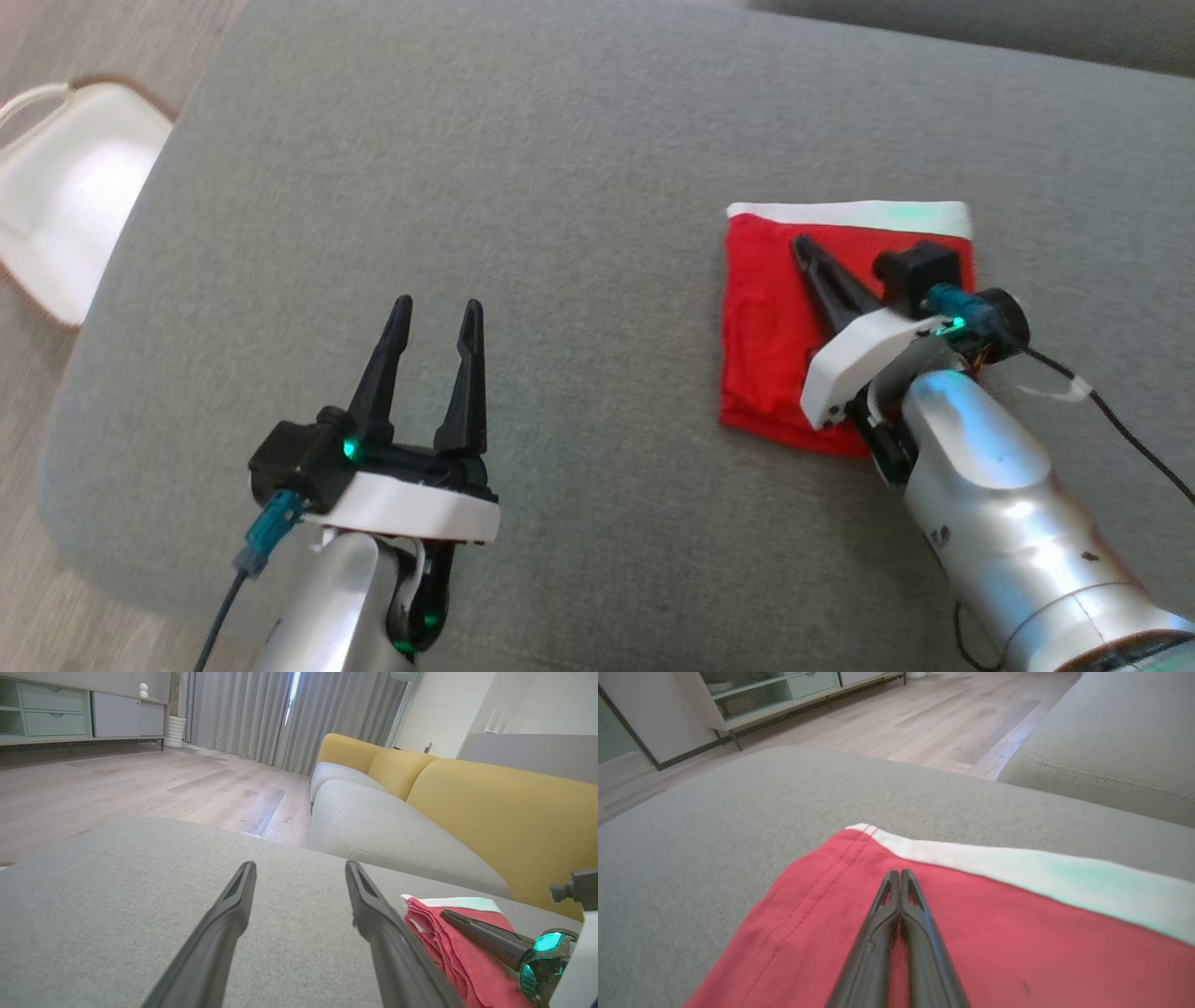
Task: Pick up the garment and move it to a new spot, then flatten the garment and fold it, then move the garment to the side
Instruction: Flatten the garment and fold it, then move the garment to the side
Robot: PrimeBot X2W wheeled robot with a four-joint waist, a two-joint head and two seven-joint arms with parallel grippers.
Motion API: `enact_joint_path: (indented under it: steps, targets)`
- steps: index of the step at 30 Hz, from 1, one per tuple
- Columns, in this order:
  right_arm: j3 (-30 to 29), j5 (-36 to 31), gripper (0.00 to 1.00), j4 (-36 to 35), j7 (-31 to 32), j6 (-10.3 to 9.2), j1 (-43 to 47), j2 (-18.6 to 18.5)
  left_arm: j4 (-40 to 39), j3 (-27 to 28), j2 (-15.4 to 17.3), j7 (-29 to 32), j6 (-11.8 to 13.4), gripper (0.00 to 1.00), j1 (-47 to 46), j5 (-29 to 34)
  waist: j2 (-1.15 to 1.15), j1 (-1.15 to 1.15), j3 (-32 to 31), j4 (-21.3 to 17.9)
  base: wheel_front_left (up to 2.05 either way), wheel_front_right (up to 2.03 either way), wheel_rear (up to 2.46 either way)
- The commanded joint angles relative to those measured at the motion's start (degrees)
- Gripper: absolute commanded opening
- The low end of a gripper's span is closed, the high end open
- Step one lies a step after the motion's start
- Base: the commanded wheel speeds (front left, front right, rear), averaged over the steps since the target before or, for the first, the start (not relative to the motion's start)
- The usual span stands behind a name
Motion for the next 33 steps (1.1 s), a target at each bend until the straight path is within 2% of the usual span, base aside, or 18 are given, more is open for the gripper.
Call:
enact_joint_path:
  steps: [1,5,11,16,19,20,21,22,33]
  targets:
    - [0.15,0.49,0.00,-2.20,-0.90,-0.04,-0.67,1.29,-1.62,2.20,0.37,-0.55,0.27,1.00,-0.44,0.44,0.00,0.00,-1.20,-1.20,0.00,0.00,0.00]
    - [-3.19,1.12,0.00,-8.90,-1.13,-0.04,1.59,-0.20,-1.90,3.51,0.37,-0.55,0.13,1.00,0.31,1.21,0.00,0.00,-3.41,-3.75,0.00,0.00,0.00]
    - [-11.40,-1.77,0.00,-21.68,-1.16,-0.04,10.09,-3.14,-2.08,5.45,0.37,-0.55,-0.15,1.00,1.73,2.18,0.00,0.00,-6.87,-7.86,0.00,0.00,0.00]
    - [-18.37,-4.37,0.00,-30.03,-1.16,-0.04,17.74,-2.32,-2.41,7.05,0.37,-0.55,-0.19,1.00,3.42,2.65,0.00,0.00,-9.10,-10.91,0.00,0.00,0.00]
    - [-19.06,-6.23,0.00,-32.78,-1.16,-0.04,21.62,-1.56,-2.61,7.92,0.37,-0.55,-0.22,1.00,4.62,3.08,0.00,0.00,-9.89,-12.75,0.00,0.00,0.00]
    - [-18.82,-6.97,0.11,-33.51,-1.16,-0.04,22.61,-1.38,-2.81,8.43,0.37,-0.55,-0.18,1.00,5.08,3.25,0.00,0.00,-10.03,-13.48,0.00,0.00,0.00]
    - [-18.74,-7.61,0.45,-34.17,-1.16,-0.04,23.50,-1.18,-2.98,8.95,0.37,-0.55,-0.16,1.00,5.55,3.39,0.00,0.00,-10.12,-14.15,0.00,0.00,0.00]
    - [-18.83,-8.09,0.98,-34.82,-1.17,-0.04,24.38,-0.92,-3.00,9.36,0.37,-0.55,-0.19,1.00,6.02,3.55,0.00,0.00,-10.32,-14.72,0.00,0.00,0.00]
    - [-19.86,-8.80,1.00,-40.35,-1.17,-0.04,31.75,1.16,-2.79,11.04,0.37,-0.55,-0.54,1.00,8.41,4.63,0.00,0.00,-11.47,-16.77,0.00,0.00,0.00]
